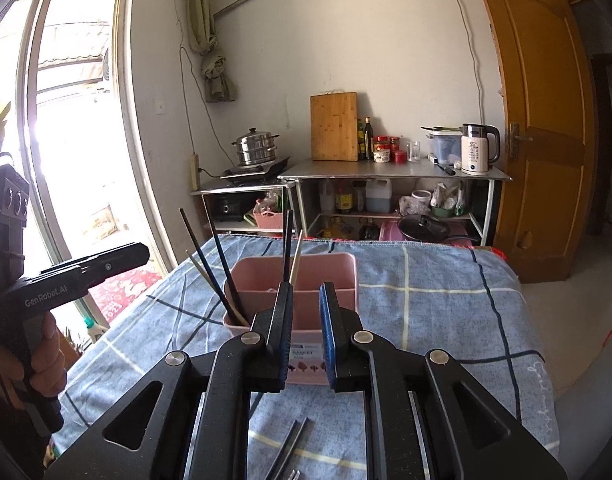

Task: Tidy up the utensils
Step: 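Open both tools to release the chopsticks into the basket, then grasp a black chopstick with the left tool while the right tool grasps another black chopstick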

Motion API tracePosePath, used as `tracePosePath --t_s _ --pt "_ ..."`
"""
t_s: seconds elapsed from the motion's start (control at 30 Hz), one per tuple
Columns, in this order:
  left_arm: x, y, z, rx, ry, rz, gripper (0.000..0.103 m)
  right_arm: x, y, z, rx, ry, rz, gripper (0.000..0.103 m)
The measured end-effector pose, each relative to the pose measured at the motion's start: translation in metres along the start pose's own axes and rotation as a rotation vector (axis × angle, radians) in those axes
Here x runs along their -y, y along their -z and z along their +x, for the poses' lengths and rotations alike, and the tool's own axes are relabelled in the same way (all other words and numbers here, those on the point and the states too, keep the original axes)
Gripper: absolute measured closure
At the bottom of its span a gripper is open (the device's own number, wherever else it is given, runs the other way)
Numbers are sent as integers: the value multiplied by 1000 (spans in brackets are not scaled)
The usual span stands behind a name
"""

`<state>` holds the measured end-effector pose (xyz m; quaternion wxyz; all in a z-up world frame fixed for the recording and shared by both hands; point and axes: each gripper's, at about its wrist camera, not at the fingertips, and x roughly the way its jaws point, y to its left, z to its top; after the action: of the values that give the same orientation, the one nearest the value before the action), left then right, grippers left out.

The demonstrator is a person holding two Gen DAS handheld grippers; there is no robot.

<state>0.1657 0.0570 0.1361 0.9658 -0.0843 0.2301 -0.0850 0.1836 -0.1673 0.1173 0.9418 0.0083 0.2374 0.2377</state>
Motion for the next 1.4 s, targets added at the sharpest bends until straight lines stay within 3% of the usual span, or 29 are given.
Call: tracePosePath --t_s 0.4,0.77,1.4 --pt "18 71 -12 -86 43 12 77 9 67 -25 -78 20 45 89" --pt "37 119 -7 -186 81 20 77 1 105 -29 -140 23 43 89" --pt "54 147 29 -317 112 17 77 10 127 -15 -206 23 71 89"
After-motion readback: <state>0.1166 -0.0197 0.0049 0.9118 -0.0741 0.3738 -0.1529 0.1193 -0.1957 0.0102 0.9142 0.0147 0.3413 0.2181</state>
